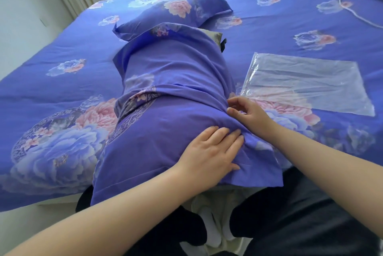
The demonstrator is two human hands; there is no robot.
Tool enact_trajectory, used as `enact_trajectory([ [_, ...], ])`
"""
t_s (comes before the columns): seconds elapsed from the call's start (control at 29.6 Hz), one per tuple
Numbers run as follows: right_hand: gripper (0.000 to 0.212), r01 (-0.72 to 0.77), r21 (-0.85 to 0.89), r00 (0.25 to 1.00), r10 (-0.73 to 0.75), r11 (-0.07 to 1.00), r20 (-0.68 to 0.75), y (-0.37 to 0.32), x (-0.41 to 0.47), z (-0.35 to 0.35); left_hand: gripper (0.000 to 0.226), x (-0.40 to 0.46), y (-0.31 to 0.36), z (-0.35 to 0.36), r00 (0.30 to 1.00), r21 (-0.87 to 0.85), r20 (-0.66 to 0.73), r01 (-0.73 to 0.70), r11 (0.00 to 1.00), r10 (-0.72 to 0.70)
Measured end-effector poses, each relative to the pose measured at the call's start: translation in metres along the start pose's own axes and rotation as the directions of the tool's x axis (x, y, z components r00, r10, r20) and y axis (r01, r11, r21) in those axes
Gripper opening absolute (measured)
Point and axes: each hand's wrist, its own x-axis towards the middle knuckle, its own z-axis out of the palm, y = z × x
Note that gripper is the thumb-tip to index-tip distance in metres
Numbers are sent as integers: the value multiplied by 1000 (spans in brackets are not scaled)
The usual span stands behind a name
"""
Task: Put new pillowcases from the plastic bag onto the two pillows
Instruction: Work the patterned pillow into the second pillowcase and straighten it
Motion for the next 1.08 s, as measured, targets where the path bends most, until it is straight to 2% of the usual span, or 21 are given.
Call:
enact_trajectory([
  [0.07, 24, -7, 56, 1000, 8, 998, -13, 2, -7, -1, 58, 0, 0, -1, 999, -8, -11, -34, 999, 34],
  [0.13, 21, 4, 20, 1000, -3, 1000, -29, 1, -10, 1, 44, -1, 0, -3, 995, -10, -54, -80, 997, 79],
  [0.24, 10, -24, -168, 998, 15, 985, -57, -3, -8, 1, 30, -2, 3, -6, 991, 38, -119, -64, 997, 68],
  [0.34, 12, -10, -335, 991, -35, 942, -128, -8, -5, 7, 14, -5, 12, -6, 978, 64, -192, -65, 996, 76],
  [0.4, 12, -25, -272, 980, -31, 962, -197, -10, -6, 12, 6, -8, 17, -6, 973, 36, -213, -82, 996, 88],
  [0.54, 18, -119, 128, 953, 150, 985, -265, -16, -1, 19, 5, -11, 20, -6, 990, 42, -135, -22, 999, 28],
  [0.64, 30, -168, 341, 958, 235, 925, -164, -26, 6, 24, 16, -6, 14, -12, 994, 55, -106, 43, 998, -37],
  [0.74, 38, -318, 502, 936, 352, 805, 28, -35, 21, 25, 18, -3, 4, -20, 996, 13, -79, 50, 999, -49],
  [0.81, 58, -388, 524, 912, 398, 759, 99, -45, 30, 21, 16, -5, 0, -29, 995, -73, -48, 85, 994, -88],
  [0.84, 63, -397, 500, 911, 396, 770, 115, -51, 35, 20, 14, -6, -2, -34, 993, -121, -29, 113, 986, -118],
  [0.91, 61, -383, 402, 922, 370, 832, 113, -64, 45, 20, 8, -10, -6, -47, 987, -200, 8, 158, 967, -160],
  [0.98, 63, -308, 291, 951, 300, 906, 72, -76, 58, 23, 11, -15, -13, -58, 981, -238, 36, 191, 952, -188],
  [1.08, 61, -208, 276, 974, 225, 939, -34, -89, 85, 27, 16, -23, -29, -66, 970, -246, 48, 241, 939, -237],
])
